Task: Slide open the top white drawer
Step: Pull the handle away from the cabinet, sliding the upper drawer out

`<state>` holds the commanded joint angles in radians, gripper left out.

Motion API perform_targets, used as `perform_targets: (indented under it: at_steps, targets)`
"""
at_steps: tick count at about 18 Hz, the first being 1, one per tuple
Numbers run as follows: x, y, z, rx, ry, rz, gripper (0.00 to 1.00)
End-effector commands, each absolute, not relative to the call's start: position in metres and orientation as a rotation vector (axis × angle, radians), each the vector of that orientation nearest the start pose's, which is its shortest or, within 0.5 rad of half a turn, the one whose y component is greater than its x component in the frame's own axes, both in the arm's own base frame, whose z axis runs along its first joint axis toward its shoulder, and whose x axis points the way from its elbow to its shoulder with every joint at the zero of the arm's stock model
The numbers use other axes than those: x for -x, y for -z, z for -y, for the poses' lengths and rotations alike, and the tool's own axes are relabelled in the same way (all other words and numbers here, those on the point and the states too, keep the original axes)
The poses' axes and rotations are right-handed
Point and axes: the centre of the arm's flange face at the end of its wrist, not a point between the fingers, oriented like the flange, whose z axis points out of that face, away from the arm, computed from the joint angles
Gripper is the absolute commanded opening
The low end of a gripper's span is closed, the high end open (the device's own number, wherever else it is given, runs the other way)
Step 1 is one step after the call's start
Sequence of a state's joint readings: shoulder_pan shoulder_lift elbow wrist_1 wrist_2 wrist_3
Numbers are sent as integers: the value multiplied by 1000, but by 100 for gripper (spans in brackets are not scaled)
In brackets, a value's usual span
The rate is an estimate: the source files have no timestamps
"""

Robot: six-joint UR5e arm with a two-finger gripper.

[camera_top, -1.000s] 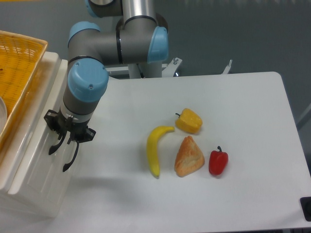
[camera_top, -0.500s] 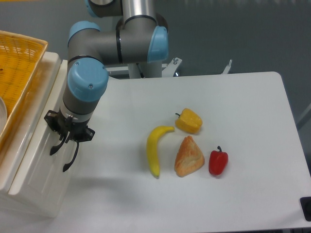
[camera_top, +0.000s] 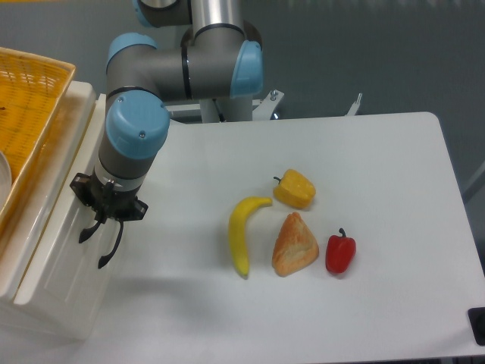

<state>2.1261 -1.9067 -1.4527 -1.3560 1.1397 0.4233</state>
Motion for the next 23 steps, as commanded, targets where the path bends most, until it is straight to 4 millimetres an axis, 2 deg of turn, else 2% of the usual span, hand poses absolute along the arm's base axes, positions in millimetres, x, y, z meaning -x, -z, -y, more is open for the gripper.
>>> perform_targets:
  at_steps: [11, 23]
  targets:
    - [187, -390, -624, 2866, 521, 77, 10]
    - [195, -387, -620, 2896, 473, 72, 10]
